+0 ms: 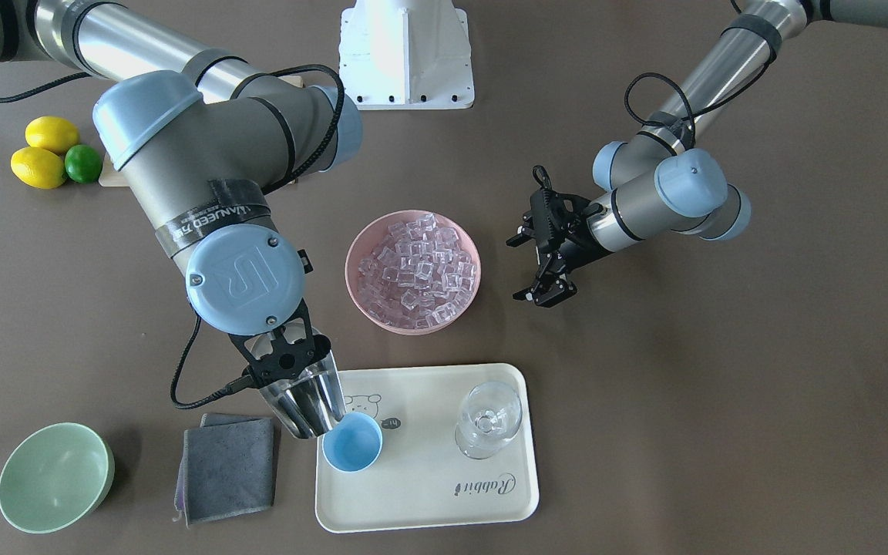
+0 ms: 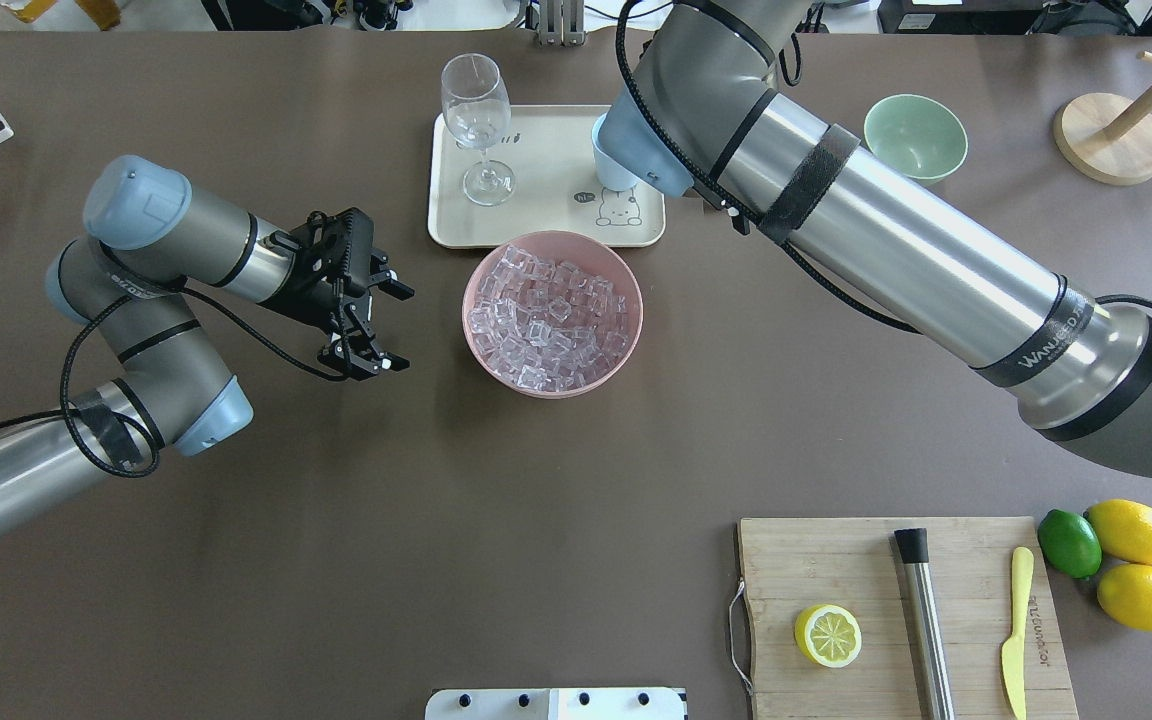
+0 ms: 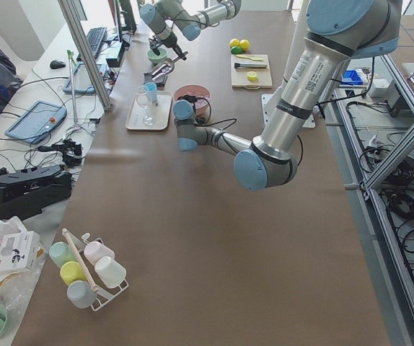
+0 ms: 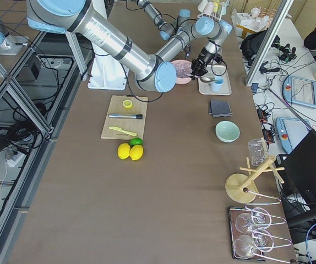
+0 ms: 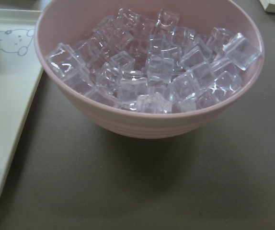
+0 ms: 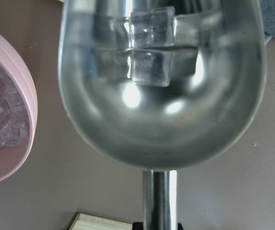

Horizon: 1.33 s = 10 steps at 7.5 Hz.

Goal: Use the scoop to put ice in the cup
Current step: 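Tip the scoop into the light-blue cup with the right gripper while the left withdraws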

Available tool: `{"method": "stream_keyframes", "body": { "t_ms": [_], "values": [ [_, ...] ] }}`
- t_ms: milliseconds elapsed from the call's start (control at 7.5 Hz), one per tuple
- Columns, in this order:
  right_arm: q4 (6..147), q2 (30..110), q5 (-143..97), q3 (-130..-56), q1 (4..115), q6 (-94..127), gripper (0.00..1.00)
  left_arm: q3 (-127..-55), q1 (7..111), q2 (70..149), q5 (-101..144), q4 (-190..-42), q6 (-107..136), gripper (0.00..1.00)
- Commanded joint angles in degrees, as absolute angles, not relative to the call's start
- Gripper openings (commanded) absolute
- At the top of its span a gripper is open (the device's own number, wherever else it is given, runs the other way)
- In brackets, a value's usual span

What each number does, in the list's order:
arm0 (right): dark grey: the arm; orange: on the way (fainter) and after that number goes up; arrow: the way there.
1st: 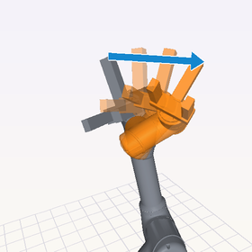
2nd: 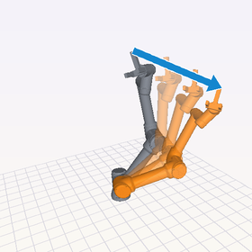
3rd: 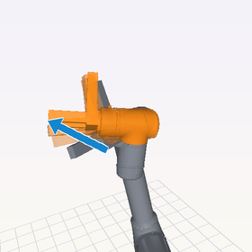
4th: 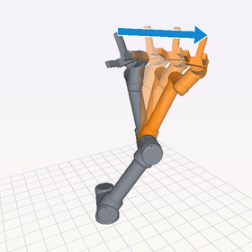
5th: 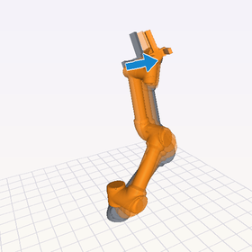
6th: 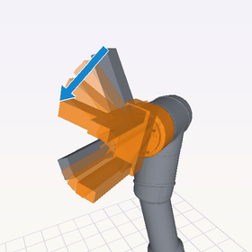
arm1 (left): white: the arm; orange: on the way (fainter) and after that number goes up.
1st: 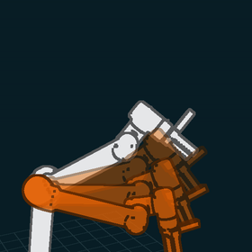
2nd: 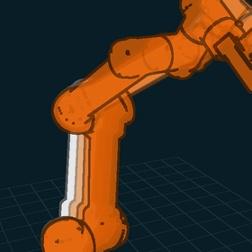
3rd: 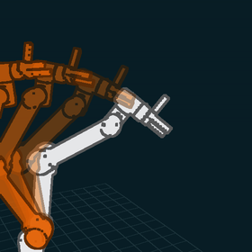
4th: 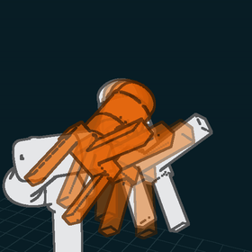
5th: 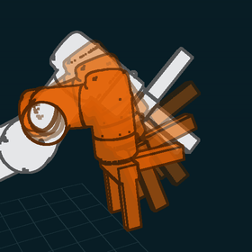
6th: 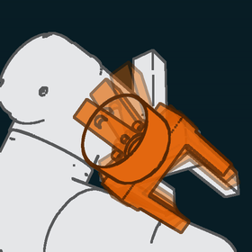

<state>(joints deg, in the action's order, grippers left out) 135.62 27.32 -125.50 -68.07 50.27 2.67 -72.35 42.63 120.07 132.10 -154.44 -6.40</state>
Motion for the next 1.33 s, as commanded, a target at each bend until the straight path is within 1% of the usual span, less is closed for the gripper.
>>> {"method": "stream_keyframes", "body": {
  "t_ms": [0, 133, 400, 533, 667, 1067, 1200],
  "values": [
    [144.19, 25.59, -125.42, -68.20, 50.19, -2.87, 0.00, -74.52, 47.01, 118.48, 132.19, -152.59, -6.50, 0.97],
    [148.84, 24.27, -124.81, -68.81, 50.36, -5.60, 0.00, -76.71, 48.59, 117.95, 132.10, -147.62, -6.42, 0.97],
    [150.20, 23.47, -123.75, -68.12, 50.62, -6.86, 0.00, -84.25, 50.53, 115.76, 131.57, -129.21, -6.32, 0.97],
    [149.86, 22.68, -122.88, -66.03, 50.71, -6.86, 0.00, -86.64, 51.49, 115.67, 131.14, -120.67, -6.24, 0.97],
    [149.85, 22.33, -122.87, -65.57, 50.71, -6.94, 0.00, -87.53, 52.37, 115.49, 127.91, -115.80, -6.33, 0.98],
    [149.77, 21.45, -122.78, -64.60, 50.71, -6.94, 0.00, -87.97, 52.38, 115.14, 109.50, -113.73, -6.59, 0.98],
    [149.77, 21.45, -122.78, -64.95, 50.63, -6.94, 0.00, -89.20, 52.38, 114.44, 109.25, -113.47, -6.24, 0.98]
  ]
}}
